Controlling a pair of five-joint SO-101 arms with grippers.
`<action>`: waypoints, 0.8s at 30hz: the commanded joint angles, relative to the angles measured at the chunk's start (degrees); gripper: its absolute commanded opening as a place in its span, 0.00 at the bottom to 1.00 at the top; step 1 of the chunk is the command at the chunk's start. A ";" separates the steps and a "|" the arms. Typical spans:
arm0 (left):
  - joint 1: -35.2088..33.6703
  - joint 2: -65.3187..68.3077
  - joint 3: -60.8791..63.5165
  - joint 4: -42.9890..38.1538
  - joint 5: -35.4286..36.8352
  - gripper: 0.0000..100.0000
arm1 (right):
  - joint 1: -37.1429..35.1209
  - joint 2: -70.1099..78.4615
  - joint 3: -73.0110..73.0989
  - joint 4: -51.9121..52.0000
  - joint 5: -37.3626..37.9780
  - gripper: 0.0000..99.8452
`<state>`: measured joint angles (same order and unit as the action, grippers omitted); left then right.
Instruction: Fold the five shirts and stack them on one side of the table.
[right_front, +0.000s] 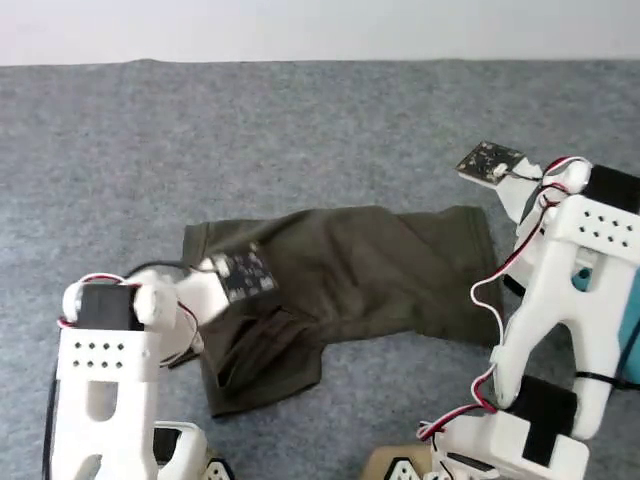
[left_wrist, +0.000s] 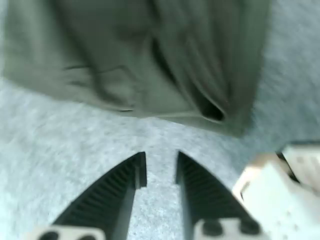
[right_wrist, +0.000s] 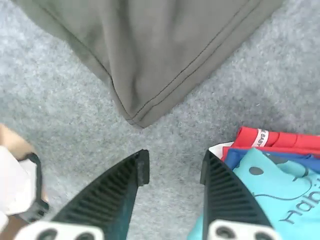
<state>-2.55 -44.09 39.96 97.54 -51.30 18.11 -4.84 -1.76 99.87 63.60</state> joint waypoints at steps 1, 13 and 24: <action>-1.23 -0.97 -2.95 -4.75 10.29 0.00 | -4.35 -1.71 -2.64 -0.22 -10.55 0.11; -1.23 -1.05 1.27 -14.33 35.16 0.01 | -16.22 12.18 -2.90 -20.88 -43.78 0.01; -1.23 -0.70 4.09 -22.07 34.99 0.01 | -17.10 24.04 -10.55 -26.68 -56.88 0.16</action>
<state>-3.52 -44.09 44.00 78.37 -16.66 1.41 17.67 -5.89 74.02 8.22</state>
